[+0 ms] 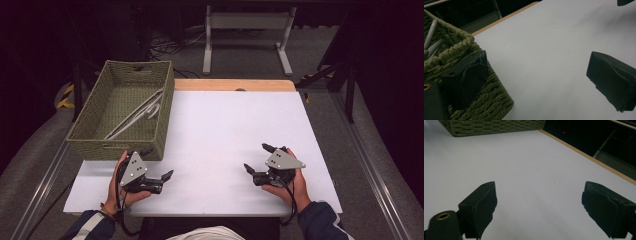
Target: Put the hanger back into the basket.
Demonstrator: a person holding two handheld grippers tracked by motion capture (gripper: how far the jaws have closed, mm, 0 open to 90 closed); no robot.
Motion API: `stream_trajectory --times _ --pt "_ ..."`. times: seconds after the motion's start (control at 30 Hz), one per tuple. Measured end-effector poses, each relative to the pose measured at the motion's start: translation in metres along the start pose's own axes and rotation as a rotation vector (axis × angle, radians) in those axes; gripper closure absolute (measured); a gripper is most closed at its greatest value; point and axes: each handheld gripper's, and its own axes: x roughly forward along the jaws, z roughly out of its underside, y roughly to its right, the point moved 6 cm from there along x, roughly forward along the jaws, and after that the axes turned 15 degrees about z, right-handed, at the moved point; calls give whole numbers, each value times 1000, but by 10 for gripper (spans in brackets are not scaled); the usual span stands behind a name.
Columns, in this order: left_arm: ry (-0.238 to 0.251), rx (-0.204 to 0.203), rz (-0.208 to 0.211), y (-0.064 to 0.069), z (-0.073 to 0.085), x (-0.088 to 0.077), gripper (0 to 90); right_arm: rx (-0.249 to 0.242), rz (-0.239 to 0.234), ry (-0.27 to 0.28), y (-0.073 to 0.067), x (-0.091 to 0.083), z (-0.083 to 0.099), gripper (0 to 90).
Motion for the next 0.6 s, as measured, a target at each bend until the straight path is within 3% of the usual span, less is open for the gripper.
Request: stream_trajectory --times 0.6 --pt "5 -15 26 1 1 0 42 -19 18 5 -6 -1 -3 126"
